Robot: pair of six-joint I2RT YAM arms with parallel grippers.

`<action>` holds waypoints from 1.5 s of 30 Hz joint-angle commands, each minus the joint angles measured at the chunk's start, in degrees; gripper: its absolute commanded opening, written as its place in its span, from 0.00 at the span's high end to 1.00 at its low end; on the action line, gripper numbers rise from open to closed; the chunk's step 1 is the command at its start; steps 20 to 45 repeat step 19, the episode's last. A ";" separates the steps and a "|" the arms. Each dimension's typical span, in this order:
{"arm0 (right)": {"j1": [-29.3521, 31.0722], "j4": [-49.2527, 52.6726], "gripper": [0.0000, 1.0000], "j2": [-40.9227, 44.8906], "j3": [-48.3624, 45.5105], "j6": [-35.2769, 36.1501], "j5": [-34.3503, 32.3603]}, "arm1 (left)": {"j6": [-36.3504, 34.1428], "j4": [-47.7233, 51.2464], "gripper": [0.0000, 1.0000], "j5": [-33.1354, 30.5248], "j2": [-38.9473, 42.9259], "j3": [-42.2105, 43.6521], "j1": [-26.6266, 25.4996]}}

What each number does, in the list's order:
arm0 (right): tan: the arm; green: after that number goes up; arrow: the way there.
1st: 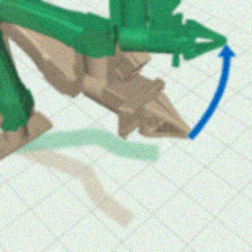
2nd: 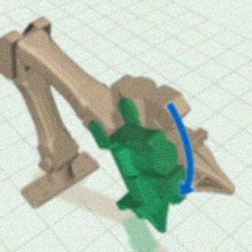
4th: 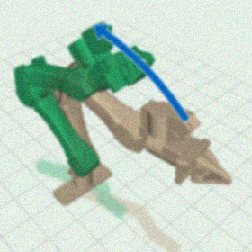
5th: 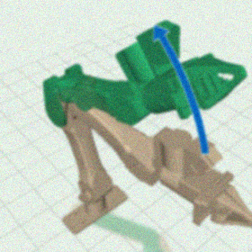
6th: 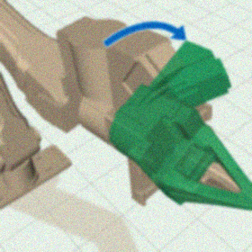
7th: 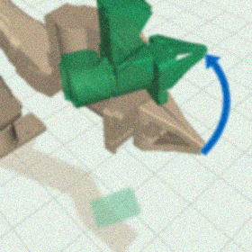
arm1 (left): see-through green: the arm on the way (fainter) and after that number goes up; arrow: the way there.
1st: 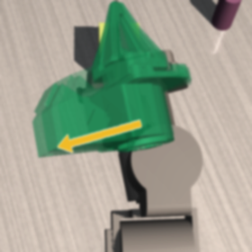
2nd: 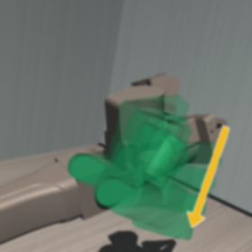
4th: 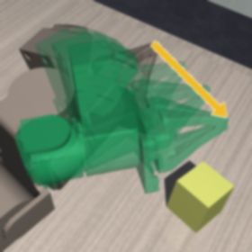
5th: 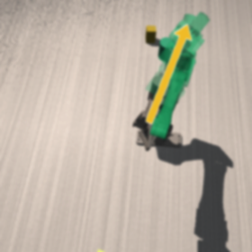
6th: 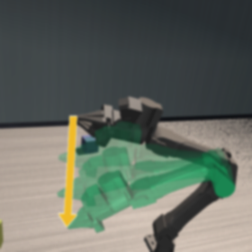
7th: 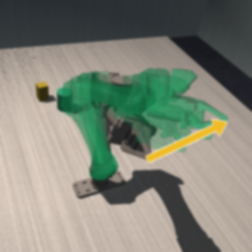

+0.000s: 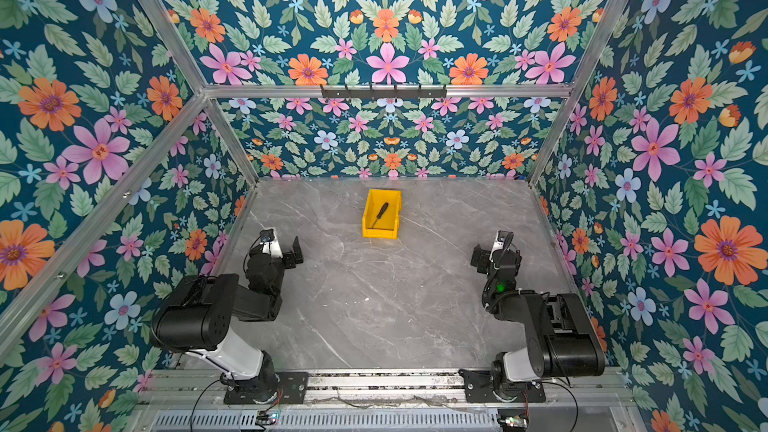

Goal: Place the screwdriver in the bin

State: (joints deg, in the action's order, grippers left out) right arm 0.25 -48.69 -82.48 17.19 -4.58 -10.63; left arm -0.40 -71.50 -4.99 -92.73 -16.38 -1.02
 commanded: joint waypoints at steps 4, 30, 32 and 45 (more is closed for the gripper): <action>-0.03 -2.38 0.01 0.10 0.13 -0.45 0.25 | 0.33 -0.36 0.00 -0.06 0.16 0.03 0.05; -0.05 -2.40 0.02 0.12 0.21 -0.36 0.26 | 0.32 -0.13 0.00 -0.02 0.11 -0.14 0.05; -0.05 -2.40 0.02 0.12 0.21 -0.36 0.26 | 0.32 -0.13 0.00 -0.02 0.11 -0.14 0.05; -0.05 -2.40 0.02 0.12 0.21 -0.36 0.26 | 0.32 -0.13 0.00 -0.02 0.11 -0.14 0.05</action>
